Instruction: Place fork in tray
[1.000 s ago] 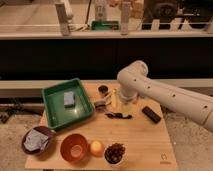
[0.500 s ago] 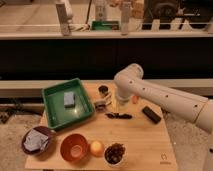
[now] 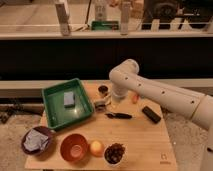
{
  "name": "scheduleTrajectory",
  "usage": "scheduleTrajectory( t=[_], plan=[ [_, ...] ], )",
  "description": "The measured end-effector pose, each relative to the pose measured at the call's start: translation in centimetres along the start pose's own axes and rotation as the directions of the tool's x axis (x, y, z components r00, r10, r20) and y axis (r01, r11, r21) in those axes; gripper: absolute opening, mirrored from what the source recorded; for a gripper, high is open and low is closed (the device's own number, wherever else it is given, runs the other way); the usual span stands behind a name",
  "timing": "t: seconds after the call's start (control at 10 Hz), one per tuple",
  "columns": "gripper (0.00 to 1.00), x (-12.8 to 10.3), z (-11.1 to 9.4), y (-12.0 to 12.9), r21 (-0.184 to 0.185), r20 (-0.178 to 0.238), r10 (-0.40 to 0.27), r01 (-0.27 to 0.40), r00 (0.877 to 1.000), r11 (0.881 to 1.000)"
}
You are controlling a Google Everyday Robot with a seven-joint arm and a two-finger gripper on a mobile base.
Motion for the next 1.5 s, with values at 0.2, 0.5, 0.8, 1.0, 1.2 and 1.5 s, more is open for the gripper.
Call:
scheduleTrajectory(
  t=[0.2, 0.5, 0.8, 1.0, 1.2, 1.5],
  plan=[
    [0.0, -2.2, -0.1, -1.5, 0.007, 0.007, -0.022, 0.022, 1.0, 1.0],
    [0.0, -3.3, -0.3, -2.9, 0.023, 0.007, -0.049, 0.049, 0.999, 0.999],
    [0.0, -6.5, 0.1, -5.4, 0.045, 0.014, -0.097, 0.097, 0.995, 0.994],
    [0.0, -7.3, 0.1, -6.6, 0.056, 0.01, -0.121, 0.12, 0.993, 0.991],
    [0.0, -8.1, 0.6, -7.8, 0.066, 0.013, -0.155, 0.154, 0.988, 0.986],
    [0.0, -10.5, 1.1, -9.7, 0.081, 0.014, -0.206, 0.204, 0.978, 0.976]
  ],
)
